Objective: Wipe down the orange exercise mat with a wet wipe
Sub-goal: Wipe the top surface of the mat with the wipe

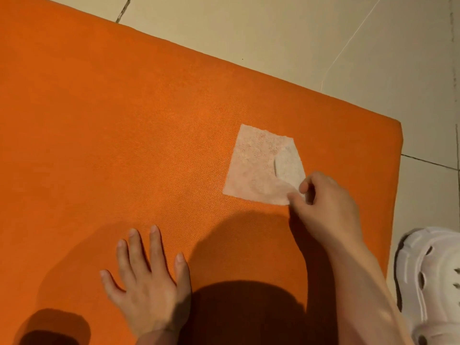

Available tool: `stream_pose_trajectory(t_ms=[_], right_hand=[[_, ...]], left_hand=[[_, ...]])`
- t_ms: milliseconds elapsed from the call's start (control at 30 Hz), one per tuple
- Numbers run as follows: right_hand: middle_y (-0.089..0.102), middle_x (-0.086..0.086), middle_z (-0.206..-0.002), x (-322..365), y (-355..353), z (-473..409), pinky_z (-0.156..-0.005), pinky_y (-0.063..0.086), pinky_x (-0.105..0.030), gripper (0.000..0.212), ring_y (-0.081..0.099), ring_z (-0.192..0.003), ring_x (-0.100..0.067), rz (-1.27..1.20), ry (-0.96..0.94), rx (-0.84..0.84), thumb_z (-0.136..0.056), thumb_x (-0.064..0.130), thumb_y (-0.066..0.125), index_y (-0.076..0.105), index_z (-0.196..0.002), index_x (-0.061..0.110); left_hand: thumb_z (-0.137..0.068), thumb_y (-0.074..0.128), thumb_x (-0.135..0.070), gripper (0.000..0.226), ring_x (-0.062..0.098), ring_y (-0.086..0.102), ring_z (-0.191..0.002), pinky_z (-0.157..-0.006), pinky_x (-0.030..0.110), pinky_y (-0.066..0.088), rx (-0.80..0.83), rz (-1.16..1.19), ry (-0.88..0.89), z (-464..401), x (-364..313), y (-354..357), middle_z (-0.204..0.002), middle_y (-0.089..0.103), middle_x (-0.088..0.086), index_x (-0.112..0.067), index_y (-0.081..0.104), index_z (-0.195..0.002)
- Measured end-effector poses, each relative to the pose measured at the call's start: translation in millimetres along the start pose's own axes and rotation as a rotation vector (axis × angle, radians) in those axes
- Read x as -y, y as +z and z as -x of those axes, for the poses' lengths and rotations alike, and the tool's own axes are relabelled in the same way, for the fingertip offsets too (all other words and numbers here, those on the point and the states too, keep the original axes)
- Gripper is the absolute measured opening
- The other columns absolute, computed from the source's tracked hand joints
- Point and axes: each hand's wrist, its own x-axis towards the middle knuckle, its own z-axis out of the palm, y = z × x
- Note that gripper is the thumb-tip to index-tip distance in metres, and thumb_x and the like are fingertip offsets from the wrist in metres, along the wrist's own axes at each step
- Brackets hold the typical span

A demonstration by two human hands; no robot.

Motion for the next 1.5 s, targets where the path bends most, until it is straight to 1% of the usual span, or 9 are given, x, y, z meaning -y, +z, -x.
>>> stream_pose_trajectory(t_ms=[167, 433, 533, 633, 767, 933, 1133, 1267, 1500], right_hand=[[0.064, -0.002, -0.062, -17.4, -3.2, 5.9, -0.057, 0.046, -0.038, 0.026, 0.061, -0.06, -0.025, -0.305, 0.195, -0.031, -0.088, 0.032, 0.07, 0.058, -0.071, 0.017], [0.054, -0.004, -0.051, -0.2, -11.4, 14.6, -0.032, 0.031, -0.018, 0.018, 0.043, -0.036, -0.009, -1.055, 0.547, 0.31, -0.079, 0.01, 0.072, 0.056, -0.072, 0.005], [0.06, -0.009, -0.055, 9.5, -11.5, 23.2, -0.042, 0.039, -0.027, 0.027, 0.052, -0.042, -0.016, -0.659, 0.465, 0.45, -0.078, 0.021, 0.079, 0.058, -0.071, 0.006], [0.065, -0.007, -0.067, 21.5, -11.3, 34.7, -0.056, 0.044, -0.04, 0.044, 0.06, -0.061, -0.026, -0.227, 0.32, 0.344, -0.068, 0.05, 0.081, 0.056, -0.074, 0.014], [0.058, 0.002, -0.07, 42.2, 0.3, 33.8, -0.051, 0.03, -0.031, 0.047, 0.054, -0.064, -0.018, -0.047, 0.315, 0.211, -0.082, 0.065, 0.061, 0.047, -0.081, 0.021], [0.056, 0.0, -0.074, 30.1, 7.1, 17.6, -0.057, 0.036, -0.034, 0.029, 0.053, -0.066, -0.021, -0.344, 0.34, 0.091, -0.084, 0.04, 0.07, 0.051, -0.084, 0.018], [0.052, 0.002, -0.061, 9.6, 5.0, 13.5, -0.053, 0.038, -0.032, 0.036, 0.051, -0.055, -0.018, -0.593, 0.385, 0.23, -0.07, 0.024, 0.087, 0.053, -0.076, 0.013], [0.052, -0.005, -0.062, 7.3, -2.6, 15.9, -0.036, 0.032, -0.017, 0.032, 0.043, -0.038, -0.007, -0.739, 0.408, 0.261, -0.076, 0.03, 0.082, 0.058, -0.081, 0.009], [0.052, -0.001, -0.049, 1.3, -2.4, 13.2, -0.032, 0.027, -0.018, 0.023, 0.039, -0.031, -0.007, -0.817, 0.49, 0.082, -0.093, 0.01, 0.063, 0.054, -0.072, 0.013]], left_hand=[[-0.09, 0.034, -0.047, 0.066, 0.036, 0.028, -0.143, -0.108, 0.069, 0.016, -0.02, -0.017, 0.02, 0.0, 3.6, 1.0, -0.155, 0.034, 0.018, -0.016, 0.041, -0.148], [-0.09, 0.034, -0.047, 0.066, 0.034, 0.025, -0.144, -0.11, 0.068, 0.015, -0.032, -0.006, 0.029, 0.2, 4.1, 0.4, -0.156, 0.034, 0.017, -0.016, 0.041, -0.148], [-0.09, 0.034, -0.047, 0.066, 0.034, 0.025, -0.145, -0.11, 0.067, 0.014, -0.029, -0.009, 0.027, -0.4, 3.0, 0.7, -0.156, 0.033, 0.016, -0.017, 0.04, -0.148], [-0.091, 0.033, -0.047, 0.066, 0.034, 0.025, -0.145, -0.11, 0.067, 0.014, -0.024, -0.017, 0.026, -0.1, 3.7, 0.5, -0.156, 0.033, 0.016, -0.017, 0.039, -0.148], [-0.091, 0.033, -0.047, 0.065, 0.036, 0.027, -0.144, -0.109, 0.068, 0.016, -0.026, -0.015, 0.022, 0.6, 5.1, -1.6, -0.155, 0.035, 0.018, -0.016, 0.041, -0.148], [-0.09, 0.034, -0.047, 0.066, 0.035, 0.026, -0.145, -0.11, 0.067, 0.015, -0.024, -0.003, 0.016, 1.3, 4.1, -1.9, -0.156, 0.034, 0.017, -0.017, 0.042, -0.148], [-0.091, 0.033, -0.046, 0.065, 0.035, 0.025, -0.145, -0.11, 0.067, 0.014, -0.028, -0.001, 0.024, 1.4, 3.9, -2.2, -0.156, 0.033, 0.017, -0.016, 0.04, -0.149], [-0.092, 0.031, -0.048, 0.065, 0.033, 0.022, -0.146, -0.11, 0.067, 0.014, -0.012, -0.003, 0.012, 1.2, 3.3, -1.5, -0.157, 0.031, 0.015, -0.018, 0.038, -0.149], [-0.092, 0.031, -0.049, 0.066, 0.031, 0.019, -0.147, -0.111, 0.064, 0.011, -0.004, 0.007, 0.006, -1.9, 2.1, -1.3, -0.158, 0.029, 0.014, -0.019, 0.037, -0.15]])
